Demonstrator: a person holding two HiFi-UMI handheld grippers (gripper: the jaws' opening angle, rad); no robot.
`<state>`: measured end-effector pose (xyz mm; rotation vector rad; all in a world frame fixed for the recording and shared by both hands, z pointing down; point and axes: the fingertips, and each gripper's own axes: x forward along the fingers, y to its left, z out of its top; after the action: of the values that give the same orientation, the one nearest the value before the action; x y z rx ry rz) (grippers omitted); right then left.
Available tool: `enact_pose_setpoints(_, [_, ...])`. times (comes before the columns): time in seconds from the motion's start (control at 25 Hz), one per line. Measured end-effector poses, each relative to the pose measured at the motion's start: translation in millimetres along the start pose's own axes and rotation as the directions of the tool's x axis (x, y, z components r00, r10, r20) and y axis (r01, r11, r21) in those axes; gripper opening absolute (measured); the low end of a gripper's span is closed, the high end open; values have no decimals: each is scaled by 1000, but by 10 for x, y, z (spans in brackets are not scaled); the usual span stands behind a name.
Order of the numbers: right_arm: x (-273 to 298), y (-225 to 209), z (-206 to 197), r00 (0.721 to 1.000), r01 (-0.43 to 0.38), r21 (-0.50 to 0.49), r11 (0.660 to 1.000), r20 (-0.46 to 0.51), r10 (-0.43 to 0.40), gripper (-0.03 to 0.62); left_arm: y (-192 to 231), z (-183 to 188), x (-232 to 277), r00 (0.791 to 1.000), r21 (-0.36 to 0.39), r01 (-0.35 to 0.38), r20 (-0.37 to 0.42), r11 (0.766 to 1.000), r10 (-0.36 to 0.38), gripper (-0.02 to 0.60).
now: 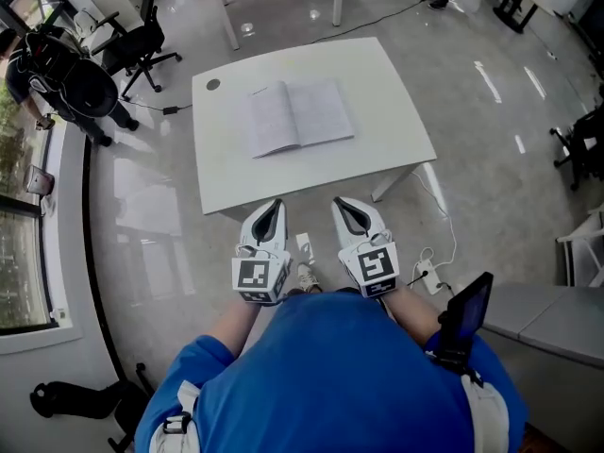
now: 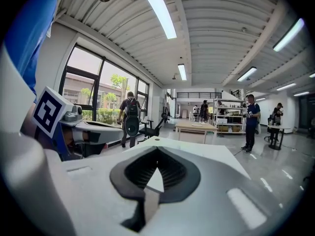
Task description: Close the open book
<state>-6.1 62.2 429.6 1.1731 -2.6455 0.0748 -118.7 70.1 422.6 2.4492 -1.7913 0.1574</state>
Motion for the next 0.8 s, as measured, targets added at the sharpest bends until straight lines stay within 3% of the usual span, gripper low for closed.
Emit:
enact_pose_setpoints(0.4, [601, -123, 42, 1000, 8, -31, 999, -29, -9, 3, 428, -46, 430, 999, 2, 23, -30, 1000, -23, 8])
enact_pose_setpoints(0.8, [1327, -589, 75, 997, -75, -23, 997, -31, 74, 3, 770, -95, 1066, 995, -19, -76, -72, 997, 74, 8])
